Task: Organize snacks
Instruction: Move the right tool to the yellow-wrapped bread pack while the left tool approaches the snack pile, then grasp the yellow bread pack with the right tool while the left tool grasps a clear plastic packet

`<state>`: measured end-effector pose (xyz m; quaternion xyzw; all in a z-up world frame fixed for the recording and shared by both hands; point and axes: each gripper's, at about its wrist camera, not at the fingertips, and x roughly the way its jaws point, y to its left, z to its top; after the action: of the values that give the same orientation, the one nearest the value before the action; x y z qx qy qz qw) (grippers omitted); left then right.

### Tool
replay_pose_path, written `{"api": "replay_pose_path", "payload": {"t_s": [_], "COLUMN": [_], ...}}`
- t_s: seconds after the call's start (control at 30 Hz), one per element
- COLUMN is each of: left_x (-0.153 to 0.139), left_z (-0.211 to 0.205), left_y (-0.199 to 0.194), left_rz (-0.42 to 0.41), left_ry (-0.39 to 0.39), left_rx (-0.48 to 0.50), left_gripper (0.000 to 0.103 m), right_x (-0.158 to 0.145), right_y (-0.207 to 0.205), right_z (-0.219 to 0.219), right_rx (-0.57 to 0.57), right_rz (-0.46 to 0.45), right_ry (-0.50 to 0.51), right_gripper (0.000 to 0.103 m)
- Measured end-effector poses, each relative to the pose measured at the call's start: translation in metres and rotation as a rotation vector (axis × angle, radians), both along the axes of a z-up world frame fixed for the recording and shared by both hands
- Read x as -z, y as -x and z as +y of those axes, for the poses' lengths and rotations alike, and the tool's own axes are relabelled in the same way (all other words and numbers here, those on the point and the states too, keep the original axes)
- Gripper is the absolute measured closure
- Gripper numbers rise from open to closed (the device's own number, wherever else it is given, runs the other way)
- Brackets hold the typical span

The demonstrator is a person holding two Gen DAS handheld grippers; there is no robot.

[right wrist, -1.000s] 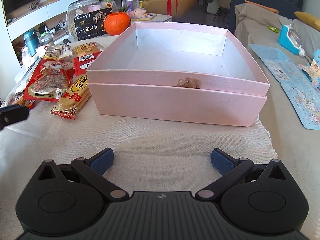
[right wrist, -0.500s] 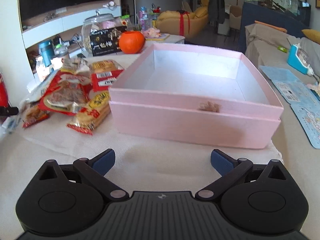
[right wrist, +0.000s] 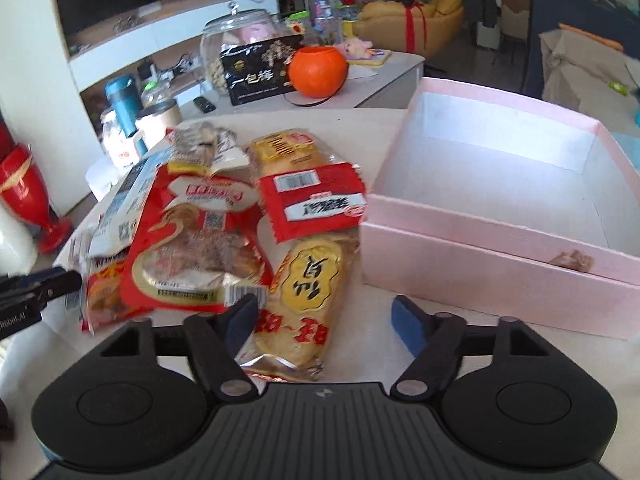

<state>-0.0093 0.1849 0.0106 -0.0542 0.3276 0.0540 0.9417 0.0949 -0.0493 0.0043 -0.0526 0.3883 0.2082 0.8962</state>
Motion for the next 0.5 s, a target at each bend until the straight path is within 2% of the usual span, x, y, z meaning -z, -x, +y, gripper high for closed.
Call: {"api": "replay_pose_path", "payload": {"t_s": [0.1, 0.2, 0.3, 0.33, 0.4, 0.47, 0.5], "left_x": [0.0, -0.003, -0.01, -0.013, -0.021, -0.023, -0.023], "left_z": [-0.012, -0.018, -0.016, -0.014, -0.004, 0.01, 0.02], "left_y": [0.009, 0.019, 0.024, 0.024, 0.022, 0.014, 0.006], "left_rz": [0.005, -0.007, -0.024, -0.033, -0.052, -0.036, -0.022], "left_ry": [0.052, 0.097, 0.078, 0.068, 0.077, 0.136, 0.18], "left_rx": [0.093, 0.137, 0.088, 0.053, -0.016, -0.085, -0.122], "left_gripper": [0.071, 0.071, 0.071, 0.071, 0.071, 0.071, 0.071], "right_x": [-0.001, -0.004, -0.002, -0.002, 0.001, 0.004, 0.004], "right_y": [0.023, 0.042, 0.056, 0.059, 0.063, 0.065, 0.062], "right_z": [0.002, -0.014, -0.032, -0.037, -0.044, -0.049, -0.052], "right_rx": [-0.06, -0.094, -0.101, -0.097, -0.089, -0.052, -0.038], "right_rz": [-0.054, -0.045, -0.078, -0.095, -0.119, -0.132, -0.12], "right_ry": [0.08, 0.075, 0.08, 0.08, 0.071, 0.057, 0.044], "right_gripper": [0.059, 0.059, 0.059, 0.058, 0.045, 0.033, 0.031]}}
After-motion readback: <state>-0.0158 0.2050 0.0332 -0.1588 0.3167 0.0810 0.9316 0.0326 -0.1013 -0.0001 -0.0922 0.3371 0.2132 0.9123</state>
